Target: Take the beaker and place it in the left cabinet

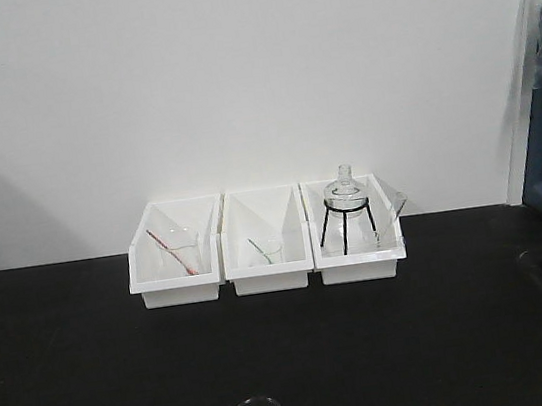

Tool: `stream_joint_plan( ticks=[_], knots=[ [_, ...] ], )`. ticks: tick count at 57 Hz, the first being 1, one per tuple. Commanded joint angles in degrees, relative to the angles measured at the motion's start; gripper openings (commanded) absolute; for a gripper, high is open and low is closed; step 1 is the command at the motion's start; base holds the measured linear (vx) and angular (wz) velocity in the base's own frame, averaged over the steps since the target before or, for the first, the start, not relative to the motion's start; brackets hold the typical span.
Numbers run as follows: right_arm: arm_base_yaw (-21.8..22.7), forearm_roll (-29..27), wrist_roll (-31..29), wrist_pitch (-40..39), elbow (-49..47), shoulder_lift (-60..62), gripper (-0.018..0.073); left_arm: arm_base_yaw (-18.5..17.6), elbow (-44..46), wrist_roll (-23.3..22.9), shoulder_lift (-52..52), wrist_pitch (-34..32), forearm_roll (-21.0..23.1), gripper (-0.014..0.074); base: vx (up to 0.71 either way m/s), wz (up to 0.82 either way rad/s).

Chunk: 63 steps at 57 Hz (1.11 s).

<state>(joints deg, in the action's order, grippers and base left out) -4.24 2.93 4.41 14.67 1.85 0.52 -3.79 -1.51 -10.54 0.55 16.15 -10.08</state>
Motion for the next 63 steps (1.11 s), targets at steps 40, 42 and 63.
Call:
stream_joint_plan(
  ticks=[40, 42, 63],
  knots=[
    [0.3, 0.5, -0.1, -4.7, 0.1, 0.4, -0.0008, -0.4, 0.5, -0.2, 1.0, -4.8, 0.1, 0.0003, 0.0, 0.0],
    [0.3, 0.5, -0.1, -4.7, 0.1, 0.4, -0.0008, -0.4, 0.5, -0.2, 1.0, -4.8, 0.1, 0.0003, 0.0, 0.0],
    [0.3, 0.6, -0.7, -11.0, 0.1, 0.4, -0.0008, -0.4, 0.5, -0.2, 1.0, -4.8, 0.1, 0.0003, 0.0, 0.0]
  ],
)
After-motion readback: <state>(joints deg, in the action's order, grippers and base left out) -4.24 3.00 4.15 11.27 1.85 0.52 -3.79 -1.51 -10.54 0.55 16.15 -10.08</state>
